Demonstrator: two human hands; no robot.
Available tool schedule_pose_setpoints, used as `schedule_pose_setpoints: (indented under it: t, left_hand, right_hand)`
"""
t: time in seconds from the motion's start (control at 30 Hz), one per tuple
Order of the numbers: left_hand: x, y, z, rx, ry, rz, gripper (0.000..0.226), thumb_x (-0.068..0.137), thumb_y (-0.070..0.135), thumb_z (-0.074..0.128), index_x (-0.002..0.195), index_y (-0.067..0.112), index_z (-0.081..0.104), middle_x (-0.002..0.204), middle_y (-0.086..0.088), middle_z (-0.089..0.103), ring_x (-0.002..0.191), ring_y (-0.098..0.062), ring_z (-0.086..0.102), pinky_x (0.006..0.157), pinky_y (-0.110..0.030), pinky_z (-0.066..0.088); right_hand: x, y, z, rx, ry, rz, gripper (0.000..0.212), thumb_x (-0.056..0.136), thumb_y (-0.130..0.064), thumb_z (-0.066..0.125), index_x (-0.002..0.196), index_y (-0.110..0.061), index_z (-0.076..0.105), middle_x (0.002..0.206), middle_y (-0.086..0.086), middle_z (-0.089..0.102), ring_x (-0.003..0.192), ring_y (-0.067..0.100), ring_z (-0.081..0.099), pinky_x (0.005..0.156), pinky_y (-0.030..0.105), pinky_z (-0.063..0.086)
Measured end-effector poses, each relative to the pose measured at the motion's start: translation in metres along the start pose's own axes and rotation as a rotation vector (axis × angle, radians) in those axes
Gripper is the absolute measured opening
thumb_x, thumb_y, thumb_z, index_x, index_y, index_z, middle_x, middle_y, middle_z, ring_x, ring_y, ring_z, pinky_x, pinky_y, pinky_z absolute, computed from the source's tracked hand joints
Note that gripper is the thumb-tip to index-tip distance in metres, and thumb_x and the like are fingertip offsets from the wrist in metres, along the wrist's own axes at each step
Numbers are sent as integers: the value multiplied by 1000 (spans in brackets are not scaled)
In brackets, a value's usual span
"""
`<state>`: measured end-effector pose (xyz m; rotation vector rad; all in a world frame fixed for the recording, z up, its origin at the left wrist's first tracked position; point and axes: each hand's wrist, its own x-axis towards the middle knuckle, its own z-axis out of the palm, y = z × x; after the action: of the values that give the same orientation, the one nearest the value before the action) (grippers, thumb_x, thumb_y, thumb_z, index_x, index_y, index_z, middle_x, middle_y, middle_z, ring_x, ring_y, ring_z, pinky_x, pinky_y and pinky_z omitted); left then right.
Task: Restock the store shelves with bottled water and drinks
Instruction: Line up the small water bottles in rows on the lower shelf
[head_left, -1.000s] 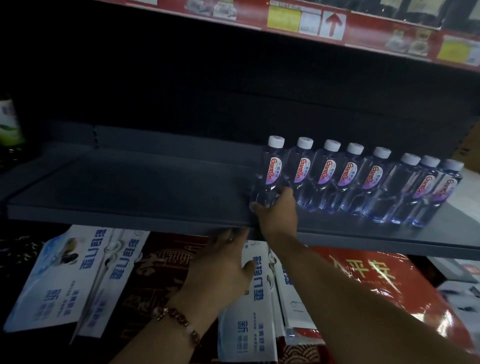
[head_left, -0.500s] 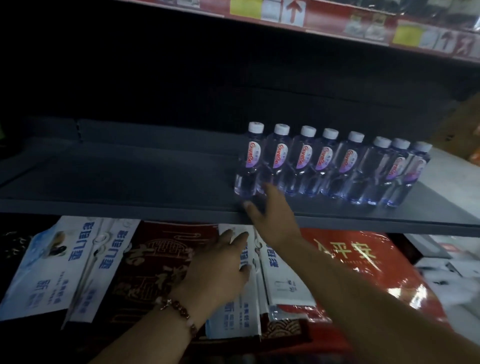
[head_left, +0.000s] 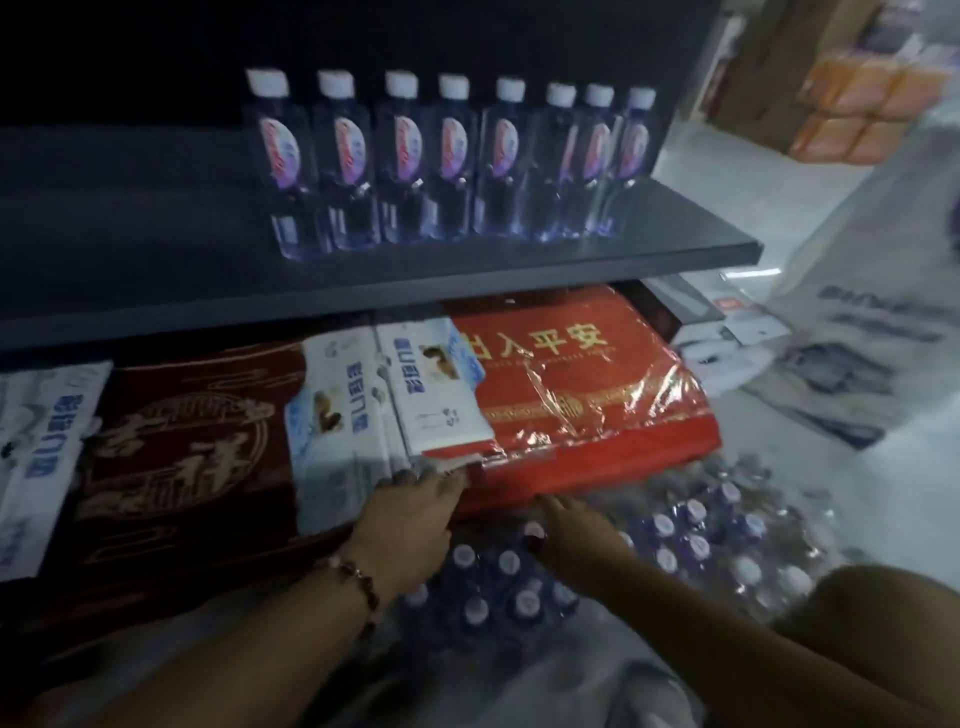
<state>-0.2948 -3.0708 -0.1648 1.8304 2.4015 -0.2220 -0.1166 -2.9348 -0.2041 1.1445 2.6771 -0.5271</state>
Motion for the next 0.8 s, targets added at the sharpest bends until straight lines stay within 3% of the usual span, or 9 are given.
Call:
schedule_pose_setpoints:
  t: [0.17,0.3,0.4,0.47,0.6,0.63,0.7,0.77,0.8]
  left_hand:
    - [-8,55,60,162,-193,240,48,82,37,60,128,23,59,118,-8,63,101,-29,61,76,-38,47]
    - [-4,73,92,234,-210,252,46,92,21,52,138,15,48,134,-17,51,120,-37,51,86,-40,42]
    - [3,78,103,222,-238,219,33,62,32,78,93,25,74,91,-8,70,72,-26,66,58,-33,47]
    - [11,73,121,135,-206,238,37,32,30,90,65,23,72,60,-5,64,43,-21,57,41,-26,39]
    - [22,66,141,71,-176,247,50,22,34,94,68,28,75,50,-1,56,31,-21,51,35,-22,36]
    - [25,66,147,60,-178,253,51,23,34,94,70,29,76,50,-1,56,31,-21,51,34,-22,36]
    - [29,62,153,40,-207,298,55,24,33,95,76,31,77,49,1,56,30,-20,51,32,-22,36]
    - [35,60,156,31,-216,349,53,28,36,94,77,30,76,49,3,58,30,-17,52,30,-20,35]
    - [39,60,156,41,-204,358,49,30,38,93,74,29,75,50,4,59,30,-14,52,29,-18,33]
  right_hand:
    - [-18,26,70,-92,-133,91,66,94,-34,52,153,-17,28,153,11,40,139,31,40,109,41,37]
    - [-31,36,89,-269,-255,71,71,95,-23,49,158,-15,16,162,19,18,147,37,25,117,48,27]
    - [-29,37,94,-326,-259,55,67,95,-18,51,155,-13,22,159,24,21,138,41,39,110,47,35]
    - [-26,40,97,-339,-236,47,65,96,-17,50,155,-12,22,158,25,23,134,40,43,108,45,37]
    - [-17,45,107,-324,-225,86,68,98,-17,46,158,-12,14,158,26,24,134,41,44,109,50,37]
    - [-14,47,111,-318,-212,98,68,96,-16,48,158,-12,19,153,26,32,127,41,51,104,50,43]
    - [-6,51,116,-319,-184,98,62,84,-20,67,143,-14,51,123,22,61,95,37,69,78,46,56]
    - [1,54,113,-303,-176,95,51,50,-27,91,99,-17,78,77,8,70,54,26,68,44,33,51]
    - [4,56,110,-306,-129,64,47,46,-28,94,89,-18,79,71,5,69,49,23,66,41,29,46]
